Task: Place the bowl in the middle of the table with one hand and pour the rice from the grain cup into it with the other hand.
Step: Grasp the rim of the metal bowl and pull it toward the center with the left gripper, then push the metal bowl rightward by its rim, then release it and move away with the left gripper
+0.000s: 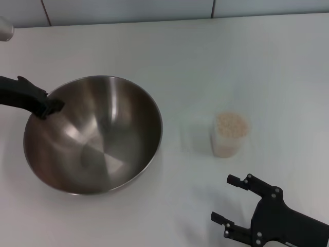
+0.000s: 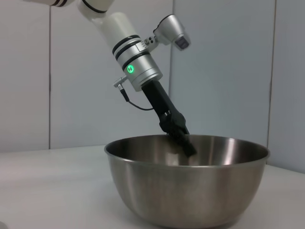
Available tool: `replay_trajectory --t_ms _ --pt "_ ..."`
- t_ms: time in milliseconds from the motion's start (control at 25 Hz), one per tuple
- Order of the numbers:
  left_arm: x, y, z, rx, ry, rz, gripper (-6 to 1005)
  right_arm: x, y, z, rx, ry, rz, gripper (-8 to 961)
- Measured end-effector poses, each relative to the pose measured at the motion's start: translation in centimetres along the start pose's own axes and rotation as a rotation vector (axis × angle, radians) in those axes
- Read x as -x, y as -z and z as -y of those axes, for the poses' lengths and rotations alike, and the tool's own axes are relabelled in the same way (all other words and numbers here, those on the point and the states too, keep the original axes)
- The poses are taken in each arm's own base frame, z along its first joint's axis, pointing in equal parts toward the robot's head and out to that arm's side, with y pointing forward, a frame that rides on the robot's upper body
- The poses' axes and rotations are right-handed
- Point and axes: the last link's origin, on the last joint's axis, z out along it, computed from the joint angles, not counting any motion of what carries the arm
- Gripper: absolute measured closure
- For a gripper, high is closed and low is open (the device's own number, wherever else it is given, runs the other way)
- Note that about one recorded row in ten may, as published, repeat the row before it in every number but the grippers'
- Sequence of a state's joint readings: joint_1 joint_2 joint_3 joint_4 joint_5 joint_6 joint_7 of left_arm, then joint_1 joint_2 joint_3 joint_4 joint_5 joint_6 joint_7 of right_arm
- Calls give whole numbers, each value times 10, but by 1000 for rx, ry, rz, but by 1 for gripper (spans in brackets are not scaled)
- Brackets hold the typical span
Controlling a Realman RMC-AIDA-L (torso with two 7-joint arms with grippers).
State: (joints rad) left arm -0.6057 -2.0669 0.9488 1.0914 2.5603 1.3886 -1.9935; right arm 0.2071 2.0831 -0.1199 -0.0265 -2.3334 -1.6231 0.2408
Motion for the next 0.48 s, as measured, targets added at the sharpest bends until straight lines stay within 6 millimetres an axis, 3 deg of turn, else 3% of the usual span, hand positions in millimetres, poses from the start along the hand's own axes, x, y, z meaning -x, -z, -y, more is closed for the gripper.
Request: replay_trajectory --t_ms 80,200,480 --pt "-5 1 -1 11 -3 0 749 0 0 0 1 0 -1 170" --pt "-11 0 -2 44 -3 7 915 0 0 -1 2 0 -2 170" --pt "-39 2 3 154 55 -19 967 0 0 -1 5 -2 -2 170"
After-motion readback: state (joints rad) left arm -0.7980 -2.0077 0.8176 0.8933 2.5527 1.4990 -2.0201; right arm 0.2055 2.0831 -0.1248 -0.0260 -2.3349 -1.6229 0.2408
